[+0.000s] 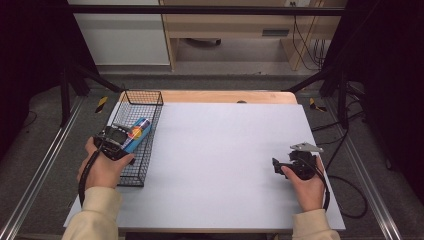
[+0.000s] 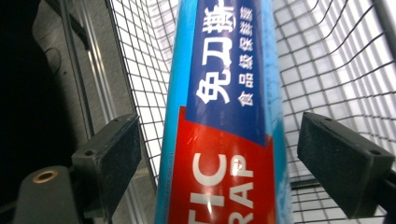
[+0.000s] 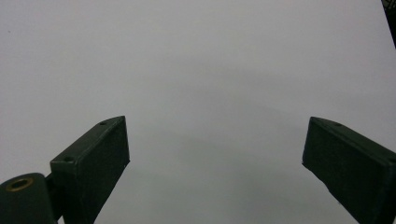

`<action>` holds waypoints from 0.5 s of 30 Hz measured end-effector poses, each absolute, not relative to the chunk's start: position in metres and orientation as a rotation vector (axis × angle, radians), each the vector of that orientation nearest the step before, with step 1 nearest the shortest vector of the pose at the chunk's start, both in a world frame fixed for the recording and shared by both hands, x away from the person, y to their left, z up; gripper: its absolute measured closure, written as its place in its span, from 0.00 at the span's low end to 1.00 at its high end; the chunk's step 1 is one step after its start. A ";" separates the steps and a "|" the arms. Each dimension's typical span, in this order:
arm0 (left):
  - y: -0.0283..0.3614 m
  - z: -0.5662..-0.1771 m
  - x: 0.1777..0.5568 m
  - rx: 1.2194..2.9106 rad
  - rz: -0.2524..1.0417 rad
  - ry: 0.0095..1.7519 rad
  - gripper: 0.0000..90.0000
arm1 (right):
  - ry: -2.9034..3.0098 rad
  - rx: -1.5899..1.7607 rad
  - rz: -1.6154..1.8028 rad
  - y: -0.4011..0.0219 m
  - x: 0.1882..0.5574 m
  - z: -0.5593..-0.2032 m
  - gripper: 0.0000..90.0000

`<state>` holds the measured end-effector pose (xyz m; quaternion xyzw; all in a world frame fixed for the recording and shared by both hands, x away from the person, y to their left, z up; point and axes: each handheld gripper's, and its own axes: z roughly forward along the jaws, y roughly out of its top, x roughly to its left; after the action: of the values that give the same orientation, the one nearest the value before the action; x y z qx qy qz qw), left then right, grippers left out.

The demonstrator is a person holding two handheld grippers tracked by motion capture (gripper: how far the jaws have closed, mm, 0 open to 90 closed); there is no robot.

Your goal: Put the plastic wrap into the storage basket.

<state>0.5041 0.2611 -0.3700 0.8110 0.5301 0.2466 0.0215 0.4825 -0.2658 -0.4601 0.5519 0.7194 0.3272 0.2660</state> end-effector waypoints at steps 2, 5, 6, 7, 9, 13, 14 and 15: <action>0.262 -0.366 0.501 2.477 0.764 1.630 0.14 | 1.942 1.489 0.881 -0.266 0.483 -0.460 0.09; 0.262 -0.360 0.496 2.441 0.798 1.597 0.13 | 1.941 1.484 0.884 -0.266 0.483 -0.460 0.08; 0.261 -0.357 0.494 2.425 0.806 1.581 0.13 | 1.941 1.484 0.884 -0.266 0.483 -0.460 0.08; 0.260 -0.355 0.492 2.409 0.806 1.566 0.12 | 1.941 1.479 0.886 -0.266 0.483 -0.460 0.08; 0.256 -0.349 0.487 2.348 0.815 1.517 0.10 | 1.939 1.474 0.889 -0.266 0.482 -0.459 0.07; 0.250 -0.343 0.480 2.303 0.803 1.440 0.09 | 1.935 1.466 0.888 -0.267 0.482 -0.459 0.07; 0.248 -0.342 0.478 2.297 0.803 1.415 0.09 | 1.936 1.461 0.891 -0.266 0.481 -0.458 0.07; 0.246 -0.341 0.476 2.278 0.805 1.395 0.09 | 1.936 1.461 0.891 -0.266 0.481 -0.458 0.07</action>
<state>0.4761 0.2458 -0.3411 0.8040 0.4923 0.2839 0.1750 0.4814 -0.2657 -0.4580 0.5435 0.7204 0.3313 0.2754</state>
